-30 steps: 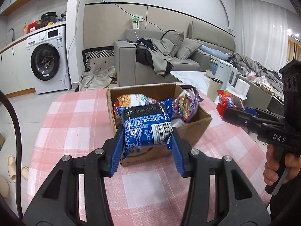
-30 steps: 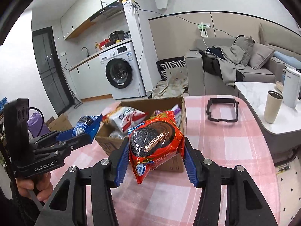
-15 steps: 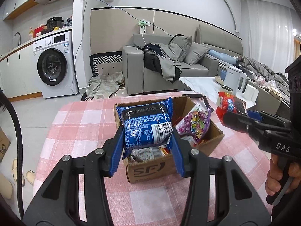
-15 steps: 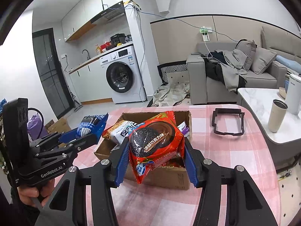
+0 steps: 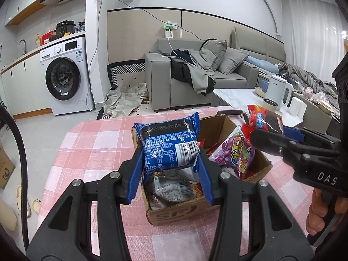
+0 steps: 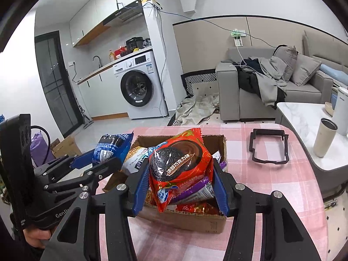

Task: Organize snacks
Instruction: 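Lift both packs and carry them over the SF box, lowering inside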

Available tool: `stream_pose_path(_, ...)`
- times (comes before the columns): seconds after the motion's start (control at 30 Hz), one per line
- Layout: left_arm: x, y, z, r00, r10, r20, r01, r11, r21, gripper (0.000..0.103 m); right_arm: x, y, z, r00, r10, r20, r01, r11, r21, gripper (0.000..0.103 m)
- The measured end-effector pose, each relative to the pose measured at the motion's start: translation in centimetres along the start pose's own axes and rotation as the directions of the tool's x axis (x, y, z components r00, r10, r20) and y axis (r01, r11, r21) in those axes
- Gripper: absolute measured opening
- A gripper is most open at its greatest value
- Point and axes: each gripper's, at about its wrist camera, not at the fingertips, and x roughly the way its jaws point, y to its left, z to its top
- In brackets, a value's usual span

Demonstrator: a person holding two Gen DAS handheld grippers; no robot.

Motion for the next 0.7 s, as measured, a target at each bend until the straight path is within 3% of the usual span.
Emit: stream_pose_path(0.7,6.7,-0.4,-0.9,0.999,0.017,-0.048,-0.015,0.999,0.035,0.044,4.0,-1.2,0.1,1.0,-0.023,-0.02,0.024,0.999,0.031,0.053)
